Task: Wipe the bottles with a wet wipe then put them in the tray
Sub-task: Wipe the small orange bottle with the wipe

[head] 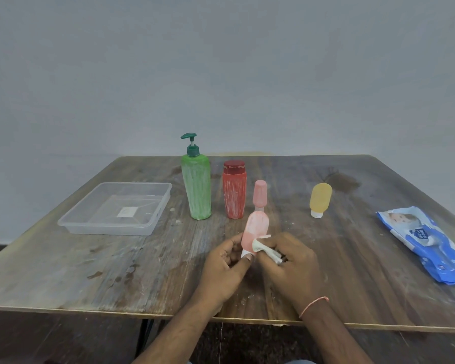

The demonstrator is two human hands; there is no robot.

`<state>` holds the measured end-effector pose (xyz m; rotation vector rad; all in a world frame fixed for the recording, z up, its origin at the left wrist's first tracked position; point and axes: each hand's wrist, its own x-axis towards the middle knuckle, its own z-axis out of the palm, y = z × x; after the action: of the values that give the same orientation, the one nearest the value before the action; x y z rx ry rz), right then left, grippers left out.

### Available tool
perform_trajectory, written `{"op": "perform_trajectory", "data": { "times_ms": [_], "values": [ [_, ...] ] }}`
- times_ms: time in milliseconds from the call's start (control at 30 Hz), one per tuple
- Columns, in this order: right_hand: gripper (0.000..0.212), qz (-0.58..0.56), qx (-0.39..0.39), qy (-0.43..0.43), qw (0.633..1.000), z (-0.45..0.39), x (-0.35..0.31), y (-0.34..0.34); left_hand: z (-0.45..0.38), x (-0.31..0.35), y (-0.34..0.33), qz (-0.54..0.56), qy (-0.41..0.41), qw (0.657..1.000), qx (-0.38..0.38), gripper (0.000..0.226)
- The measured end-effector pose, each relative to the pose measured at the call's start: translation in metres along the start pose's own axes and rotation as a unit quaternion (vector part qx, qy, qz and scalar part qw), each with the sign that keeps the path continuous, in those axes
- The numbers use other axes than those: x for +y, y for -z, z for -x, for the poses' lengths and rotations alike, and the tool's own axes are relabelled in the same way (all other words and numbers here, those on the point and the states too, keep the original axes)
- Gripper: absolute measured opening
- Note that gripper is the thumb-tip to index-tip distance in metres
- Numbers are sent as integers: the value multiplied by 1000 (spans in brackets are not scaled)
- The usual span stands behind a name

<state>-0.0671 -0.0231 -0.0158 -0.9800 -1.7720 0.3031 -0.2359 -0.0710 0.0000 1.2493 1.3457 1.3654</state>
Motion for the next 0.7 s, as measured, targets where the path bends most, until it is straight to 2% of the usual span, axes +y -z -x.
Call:
{"op": "perform_trajectory", "data": {
  "times_ms": [67,167,233,333,500,567,633,700],
  "values": [
    [9,15,0,-23,1000,1,-2,1,-1,0,1,-3,4,1000,4,44],
    [7,35,52,-75,995,-2,0,-1,-1,0,0,-21,15,1000,-3,46],
    [11,8,52,-61,997,-4,2,0,-1,0,-1,-33,16,999,-9,47],
    [6,8,1,-40,999,0,2,0,-1,0,1,-15,19,1000,2,44],
    [9,7,73,-98,992,-4,5,0,1,3,1,-48,20,998,-20,47],
    [13,-10,50,-73,996,-4,5,0,2,4,0,-48,18,998,-21,47],
    [7,-6,22,-67,997,-2,3,0,2,5,1,-41,15,999,-19,46],
    [3,10,42,-97,994,-3,3,0,3,8,1,-52,11,998,-24,47]
  ]
}}
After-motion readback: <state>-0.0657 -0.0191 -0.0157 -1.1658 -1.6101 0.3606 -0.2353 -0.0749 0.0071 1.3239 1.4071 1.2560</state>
